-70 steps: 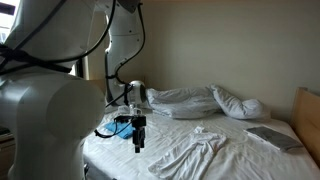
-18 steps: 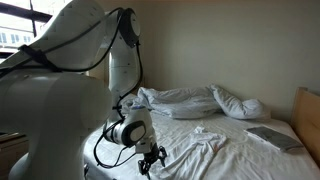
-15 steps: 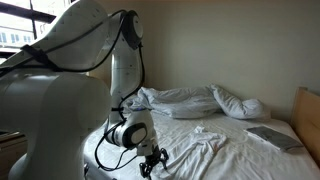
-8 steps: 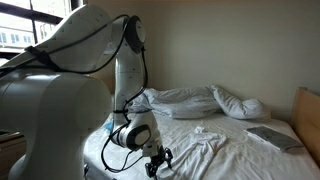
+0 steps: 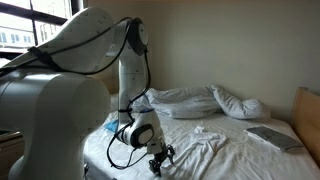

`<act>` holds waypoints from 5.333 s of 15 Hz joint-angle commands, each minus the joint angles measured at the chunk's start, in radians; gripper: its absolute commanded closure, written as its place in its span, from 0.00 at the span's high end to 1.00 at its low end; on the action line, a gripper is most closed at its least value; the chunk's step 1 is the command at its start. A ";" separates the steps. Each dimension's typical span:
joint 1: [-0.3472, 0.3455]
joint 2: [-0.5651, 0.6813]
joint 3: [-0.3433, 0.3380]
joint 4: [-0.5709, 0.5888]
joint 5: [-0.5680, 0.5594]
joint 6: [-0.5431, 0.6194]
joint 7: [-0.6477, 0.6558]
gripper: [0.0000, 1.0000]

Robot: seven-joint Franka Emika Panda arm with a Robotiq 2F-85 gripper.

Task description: Fold the white cloth

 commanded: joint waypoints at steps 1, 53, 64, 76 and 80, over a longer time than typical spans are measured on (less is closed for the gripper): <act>-0.162 0.008 0.114 0.011 -0.039 -0.001 -0.054 0.67; -0.137 -0.399 -0.094 0.387 -0.870 -1.216 0.006 0.03; -0.244 -0.225 0.010 0.853 -0.956 -1.412 -0.185 0.03; -0.282 0.088 -0.005 1.201 -0.836 -1.377 -0.356 0.08; -0.281 0.101 -0.004 1.228 -0.833 -1.378 -0.360 0.03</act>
